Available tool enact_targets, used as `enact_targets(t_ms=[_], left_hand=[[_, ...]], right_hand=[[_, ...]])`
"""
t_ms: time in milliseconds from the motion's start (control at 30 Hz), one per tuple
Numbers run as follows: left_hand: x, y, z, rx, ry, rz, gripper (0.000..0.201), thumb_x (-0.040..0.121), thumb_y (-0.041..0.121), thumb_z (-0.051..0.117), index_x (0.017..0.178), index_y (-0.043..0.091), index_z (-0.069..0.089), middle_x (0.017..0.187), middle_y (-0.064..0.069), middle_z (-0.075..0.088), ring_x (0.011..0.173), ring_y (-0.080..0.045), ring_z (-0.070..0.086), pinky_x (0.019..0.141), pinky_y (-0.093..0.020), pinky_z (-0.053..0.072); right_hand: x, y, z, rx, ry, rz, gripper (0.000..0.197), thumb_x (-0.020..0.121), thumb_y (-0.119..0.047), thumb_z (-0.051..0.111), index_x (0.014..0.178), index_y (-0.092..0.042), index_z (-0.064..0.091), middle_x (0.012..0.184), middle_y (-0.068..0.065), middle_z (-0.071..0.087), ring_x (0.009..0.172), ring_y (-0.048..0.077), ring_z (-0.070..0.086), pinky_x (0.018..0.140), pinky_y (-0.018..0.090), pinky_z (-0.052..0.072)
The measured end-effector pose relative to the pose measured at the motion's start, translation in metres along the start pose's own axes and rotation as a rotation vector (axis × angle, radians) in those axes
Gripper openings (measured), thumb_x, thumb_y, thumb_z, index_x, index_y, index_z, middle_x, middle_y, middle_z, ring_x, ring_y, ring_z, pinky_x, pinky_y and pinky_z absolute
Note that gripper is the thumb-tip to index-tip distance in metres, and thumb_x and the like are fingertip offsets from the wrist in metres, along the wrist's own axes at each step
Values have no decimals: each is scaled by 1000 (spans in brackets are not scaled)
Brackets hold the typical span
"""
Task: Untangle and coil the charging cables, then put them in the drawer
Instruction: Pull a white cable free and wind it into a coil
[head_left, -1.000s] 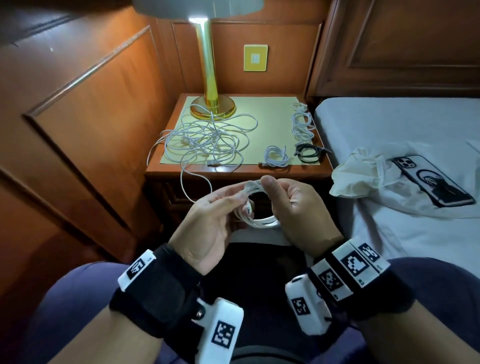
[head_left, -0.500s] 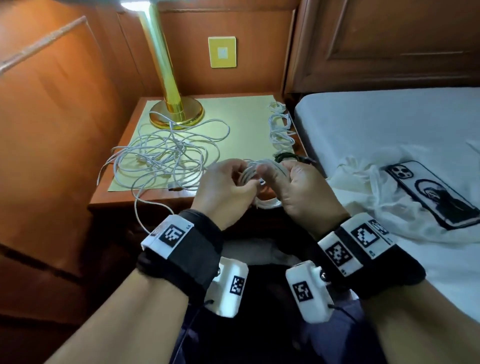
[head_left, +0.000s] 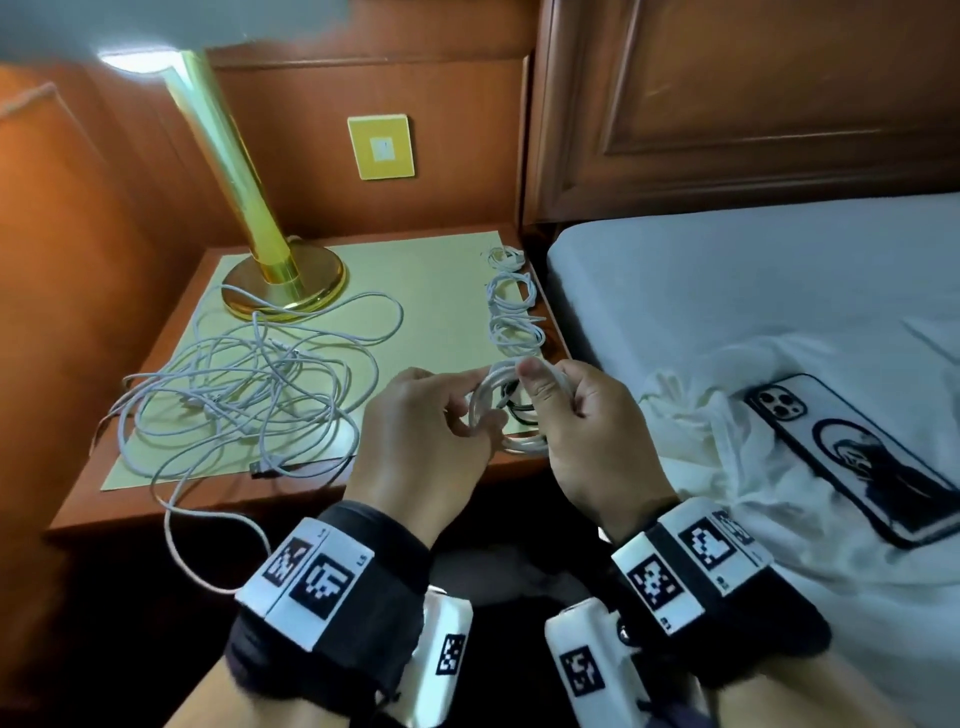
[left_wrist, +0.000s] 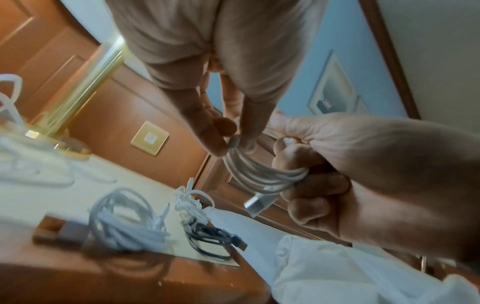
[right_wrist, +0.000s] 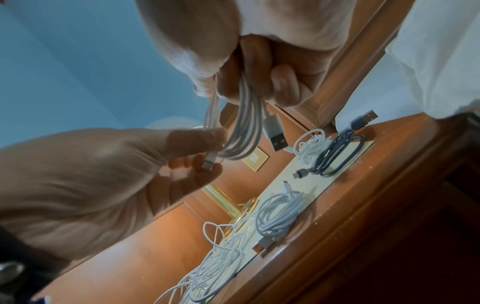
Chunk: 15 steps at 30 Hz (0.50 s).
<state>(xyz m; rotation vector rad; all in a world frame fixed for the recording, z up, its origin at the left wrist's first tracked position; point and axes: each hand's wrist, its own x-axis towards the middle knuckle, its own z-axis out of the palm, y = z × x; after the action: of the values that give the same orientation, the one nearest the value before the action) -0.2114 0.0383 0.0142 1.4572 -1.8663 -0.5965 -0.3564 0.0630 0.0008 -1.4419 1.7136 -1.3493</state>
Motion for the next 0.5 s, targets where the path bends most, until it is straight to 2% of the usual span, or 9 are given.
enact_targets(t_ms=[133, 300, 400, 500], left_hand=[[-3, -1, 1, 63, 31, 44, 40, 82, 29, 81, 122, 31, 72, 80, 13, 56, 69, 2, 53, 66, -1, 36], [-4, -1, -3, 7, -4, -51, 34, 82, 33, 80, 115, 31, 71, 72, 12, 65, 65, 1, 58, 61, -3, 36], [-7, -1, -9, -10, -120, -98, 48, 84, 34, 79, 128, 34, 61, 77, 11, 67, 69, -3, 61, 63, -15, 40], [-9, -3, -16, 37, -266, -124, 61, 86, 34, 77, 138, 32, 46, 80, 10, 68, 68, -3, 60, 58, -16, 38]], right_hand=[[-1, 0, -1, 1, 21, 13, 54, 90, -62, 46, 67, -13, 44, 58, -2, 43, 52, 8, 38, 51, 21, 35], [-4, -2, -1, 39, -1, -14, 45, 95, -54, 49, 63, -22, 47, 54, -8, 46, 50, 4, 41, 52, 14, 36], [-7, -2, 2, -10, 4, -30, 54, 93, -59, 47, 68, -10, 48, 57, -1, 45, 53, 9, 41, 51, 24, 36], [-10, -1, 7, -31, 12, -11, 59, 95, -57, 49, 74, -2, 47, 59, 3, 42, 53, 13, 38, 54, 33, 35]])
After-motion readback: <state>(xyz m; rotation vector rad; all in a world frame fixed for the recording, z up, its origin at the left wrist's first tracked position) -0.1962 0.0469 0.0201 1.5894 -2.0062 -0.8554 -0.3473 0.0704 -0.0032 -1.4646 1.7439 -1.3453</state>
